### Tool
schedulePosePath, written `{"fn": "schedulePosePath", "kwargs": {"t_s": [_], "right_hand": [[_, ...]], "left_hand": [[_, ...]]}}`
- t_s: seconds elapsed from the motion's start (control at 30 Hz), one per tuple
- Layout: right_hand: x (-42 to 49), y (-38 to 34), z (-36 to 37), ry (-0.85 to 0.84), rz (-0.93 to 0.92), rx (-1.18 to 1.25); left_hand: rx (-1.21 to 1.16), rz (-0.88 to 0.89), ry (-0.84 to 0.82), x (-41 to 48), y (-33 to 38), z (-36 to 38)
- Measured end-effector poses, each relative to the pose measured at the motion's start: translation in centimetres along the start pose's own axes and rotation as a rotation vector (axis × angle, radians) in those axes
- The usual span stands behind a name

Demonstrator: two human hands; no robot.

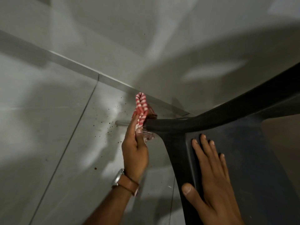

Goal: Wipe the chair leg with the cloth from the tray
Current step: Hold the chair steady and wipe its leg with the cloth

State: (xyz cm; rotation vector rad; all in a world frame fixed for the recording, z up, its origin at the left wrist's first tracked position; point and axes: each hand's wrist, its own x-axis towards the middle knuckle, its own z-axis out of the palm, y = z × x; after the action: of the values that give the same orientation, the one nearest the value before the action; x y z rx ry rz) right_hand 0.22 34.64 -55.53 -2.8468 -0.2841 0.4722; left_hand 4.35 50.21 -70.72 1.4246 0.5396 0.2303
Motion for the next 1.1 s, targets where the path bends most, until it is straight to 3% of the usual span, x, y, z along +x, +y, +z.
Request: {"fn": "schedulePosePath", "kwargs": {"t_s": [0.13, 0.27, 0.43, 0.5, 0.63, 0.83, 0.93, 1.03, 1.1], "right_hand": [[0.0, 0.1, 0.2, 0.044, -0.018, 0.004], [0.4, 0.6, 0.7, 0.051, -0.012, -0.021], [0.6, 0.9, 0.5, 0.050, -0.014, -0.013], [0.3, 0.9, 0.4, 0.055, -0.024, -0.002], [0.1, 0.6, 0.2, 0.039, -0.014, 0.003], [0.0, 0.2, 0.0, 0.003, 0.001, -0.005], [0.0, 0.2, 0.2, 0.023, -0.017, 0.003], [0.1, 0.3, 0.3, 0.044, -0.029, 0.011], [0.0, 0.2, 0.3, 0.054, -0.029, 0.025]], "left_hand": [[0.004, -0.177, 0.087, 6.0, -6.3, 0.1], [0.139, -0.486, 0.015, 12.7, -13.5, -0.5], [0.192, -0.537, 0.092, 14.7, -15.3, -0.1], [0.136, -0.502, 0.077, 13.3, -13.8, 0.0], [0.057, -0.141, 0.098, 5.8, -6.9, 0.1], [0.076, 0.188, 0.015, -0.7, -0.9, -0.2], [0.146, 0.204, -0.040, 1.7, -3.1, -0.9], [0.144, 0.104, -0.095, 6.5, -6.9, -1.7], [0.278, 0.010, -0.187, 9.5, -9.6, -2.0]]}}
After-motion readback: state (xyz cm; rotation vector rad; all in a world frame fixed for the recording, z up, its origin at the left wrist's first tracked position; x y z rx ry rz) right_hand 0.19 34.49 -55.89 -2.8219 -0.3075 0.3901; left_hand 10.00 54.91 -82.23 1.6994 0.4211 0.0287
